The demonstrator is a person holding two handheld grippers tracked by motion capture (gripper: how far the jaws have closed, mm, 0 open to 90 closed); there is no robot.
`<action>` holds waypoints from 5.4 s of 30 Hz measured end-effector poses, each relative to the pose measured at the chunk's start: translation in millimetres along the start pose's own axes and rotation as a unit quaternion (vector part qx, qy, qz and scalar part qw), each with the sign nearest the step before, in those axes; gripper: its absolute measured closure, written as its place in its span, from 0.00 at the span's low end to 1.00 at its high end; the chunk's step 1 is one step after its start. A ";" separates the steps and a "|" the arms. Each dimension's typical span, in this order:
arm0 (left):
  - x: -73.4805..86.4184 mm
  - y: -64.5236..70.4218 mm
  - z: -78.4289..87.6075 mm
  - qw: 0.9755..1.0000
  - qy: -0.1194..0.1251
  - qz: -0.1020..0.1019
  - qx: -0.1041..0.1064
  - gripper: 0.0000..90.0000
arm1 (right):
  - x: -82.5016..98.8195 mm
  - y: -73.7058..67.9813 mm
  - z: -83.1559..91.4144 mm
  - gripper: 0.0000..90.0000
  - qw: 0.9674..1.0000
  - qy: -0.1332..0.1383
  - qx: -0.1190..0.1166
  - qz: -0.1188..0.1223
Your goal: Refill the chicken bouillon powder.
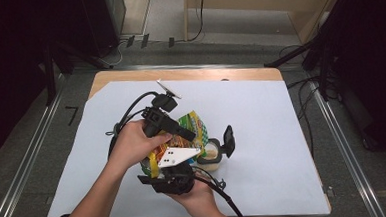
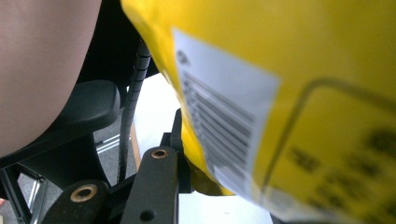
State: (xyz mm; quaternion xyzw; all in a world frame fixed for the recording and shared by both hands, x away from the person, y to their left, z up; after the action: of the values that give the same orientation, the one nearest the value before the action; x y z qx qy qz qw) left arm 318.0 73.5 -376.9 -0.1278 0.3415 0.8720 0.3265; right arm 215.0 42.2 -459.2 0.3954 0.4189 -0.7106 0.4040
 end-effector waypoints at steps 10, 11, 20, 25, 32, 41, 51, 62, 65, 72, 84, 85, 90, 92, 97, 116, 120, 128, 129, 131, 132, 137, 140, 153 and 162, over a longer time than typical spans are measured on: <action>-0.2 0.5 -0.2 1.000 0.001 0.001 0.000 0.77 | 0.0 -0.3 0.1 0.81 1.000 0.001 -0.001 -0.002; -0.2 0.6 -0.2 1.000 0.001 0.002 0.000 0.77 | -0.1 -0.4 0.2 0.81 1.000 0.001 -0.002 -0.003; -0.6 1.2 -0.7 1.000 0.000 0.002 0.002 0.77 | -0.3 -0.9 1.1 0.81 1.000 0.001 -0.002 -0.006; -0.9 1.7 -1.3 1.000 -0.001 0.002 0.000 0.77 | 0.1 -0.7 1.1 0.81 1.000 0.003 0.000 -0.006; -2.3 1.2 -7.0 1.000 -0.005 -0.001 0.001 0.77 | 2.6 2.0 1.9 0.81 1.000 0.004 0.002 -0.009; -5.1 2.1 -11.6 1.000 -0.010 -0.002 0.006 0.77 | 5.0 4.4 3.8 0.81 1.000 0.006 0.010 -0.014; -6.8 5.0 -11.5 1.000 -0.011 -0.005 0.002 0.77 | 4.4 3.7 5.3 0.81 1.000 0.012 0.010 -0.022; -7.0 6.8 -8.6 1.000 -0.009 -0.006 0.000 0.77 | 1.6 1.7 5.0 0.81 1.000 0.017 0.008 -0.024; -7.2 7.2 -8.9 1.000 -0.008 -0.005 0.000 0.77 | 1.9 1.8 5.3 0.81 1.000 0.016 0.007 -0.025; -7.3 6.5 -8.4 1.000 -0.008 -0.006 0.001 0.77 | 2.0 2.4 5.2 0.81 1.000 0.014 0.006 -0.025; -6.7 6.0 -9.5 1.000 -0.011 -0.005 0.000 0.77 | 2.5 1.7 5.1 0.81 1.000 0.013 0.004 -0.027; -6.7 6.0 -9.5 1.000 -0.011 -0.005 0.000 0.77 | 2.4 1.8 5.1 0.81 1.000 0.013 0.004 -0.027; -6.7 5.9 -9.5 1.000 -0.011 -0.005 0.000 0.77 | 2.4 1.9 5.2 0.81 1.000 0.013 0.004 -0.027; -6.6 5.8 -9.4 1.000 -0.010 -0.005 0.000 0.77 | 2.4 1.9 5.2 0.81 1.000 0.012 0.004 -0.026; -6.3 5.3 -9.8 1.000 -0.010 -0.006 0.001 0.77 | 3.0 2.4 5.0 0.81 1.000 0.010 0.006 -0.022; -6.4 5.2 -10.2 1.000 -0.012 -0.005 0.004 0.77 | 2.9 2.2 5.4 0.81 1.000 0.009 0.008 -0.024; -6.6 4.9 -10.6 1.000 -0.011 -0.002 0.006 0.77 | 2.4 1.4 5.7 0.81 1.000 0.008 0.008 -0.028; -6.8 4.3 -10.6 1.000 -0.010 -0.002 0.007 0.77 | 2.4 1.9 5.6 0.81 1.000 0.007 0.008 -0.027; -6.8 4.2 -10.6 1.000 -0.010 -0.002 0.007 0.77 | 2.5 2.1 5.6 0.81 1.000 0.007 0.008 -0.027; -6.8 4.2 -10.5 1.000 -0.011 -0.003 0.007 0.77 | 2.5 2.1 5.6 0.81 1.000 0.007 0.007 -0.027; -6.8 4.2 -10.5 1.000 -0.011 -0.003 0.007 0.77 | 2.5 2.1 5.6 0.81 1.000 0.007 0.007 -0.027; -6.8 4.2 -10.2 1.000 -0.011 -0.003 0.007 0.77 | 2.4 2.2 5.6 0.81 1.000 0.007 0.008 -0.027; -6.8 4.2 -10.2 1.000 -0.011 -0.003 0.007 0.77 | 2.3 2.2 5.6 0.81 1.000 0.007 0.008 -0.027; -6.8 3.9 -10.3 1.000 -0.012 -0.003 0.008 0.77 | 2.3 2.1 5.6 0.81 1.000 0.007 0.007 -0.027; -7.1 3.6 -10.6 1.000 -0.013 -0.003 0.009 0.77 | 2.2 2.1 5.5 0.81 1.000 0.007 0.008 -0.028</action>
State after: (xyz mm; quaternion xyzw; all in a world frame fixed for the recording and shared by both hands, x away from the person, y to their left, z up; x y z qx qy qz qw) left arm 321.0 60.9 -379.6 -0.1145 0.3444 0.8695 0.3350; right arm 215.0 36.0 -459.8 0.3916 0.4271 -0.7222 0.3777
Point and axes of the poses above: each handheld gripper's, and its own axes: z roughly backward along the jaws, x roughly out of its underside, y roughly to its right, the point moved 4 cm from there along -z, roughly forward along the jaws, and after that the axes turned 4 degrees about y, right-handed, at the moved point
